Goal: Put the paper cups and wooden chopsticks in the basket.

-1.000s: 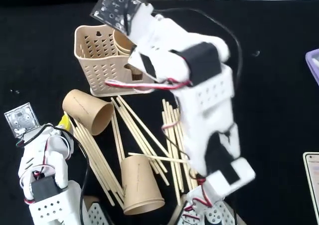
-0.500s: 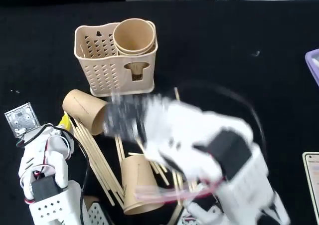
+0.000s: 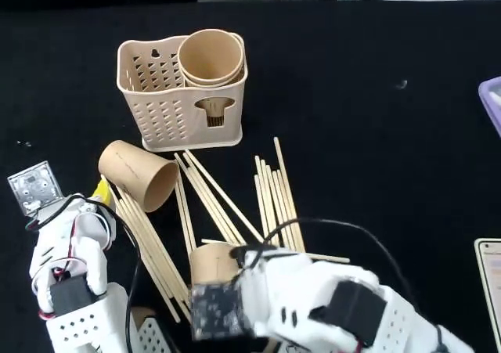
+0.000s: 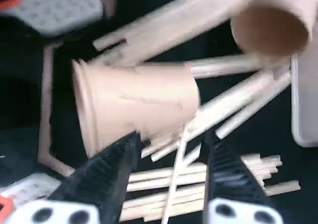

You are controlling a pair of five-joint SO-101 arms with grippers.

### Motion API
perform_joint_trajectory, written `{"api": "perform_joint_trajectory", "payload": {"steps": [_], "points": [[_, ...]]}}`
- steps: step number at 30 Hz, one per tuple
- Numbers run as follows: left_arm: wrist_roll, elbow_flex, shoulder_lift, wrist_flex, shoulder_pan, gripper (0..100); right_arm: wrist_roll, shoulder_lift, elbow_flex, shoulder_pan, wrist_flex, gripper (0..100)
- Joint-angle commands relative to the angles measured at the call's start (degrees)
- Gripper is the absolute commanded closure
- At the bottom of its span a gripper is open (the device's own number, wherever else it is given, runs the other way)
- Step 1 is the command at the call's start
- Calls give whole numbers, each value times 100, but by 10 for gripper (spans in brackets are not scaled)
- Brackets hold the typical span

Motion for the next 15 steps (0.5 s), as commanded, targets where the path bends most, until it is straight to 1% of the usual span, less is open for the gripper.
{"api": "perform_joint_trajectory", "payload": {"steps": [1, 3, 5, 7, 11, 15], "points": [[0, -22, -62, -158, -66, 784, -62, -84, 13, -879, 18, 796], [0, -22, -62, -167, -66, 784, -62, -75, 48, -1231, -9, 794], [9, -22, -62, -237, -66, 784, -26, -75, 233, -1380, -141, 794], [26, -22, -62, -281, -92, 784, -18, -75, 400, -1363, -290, 794], [44, -13, -62, -404, -382, 784, -53, -75, 479, -1240, -501, 793], [53, -13, -62, -404, -435, 784, -53, -75, 760, -1240, -686, 793]]}}
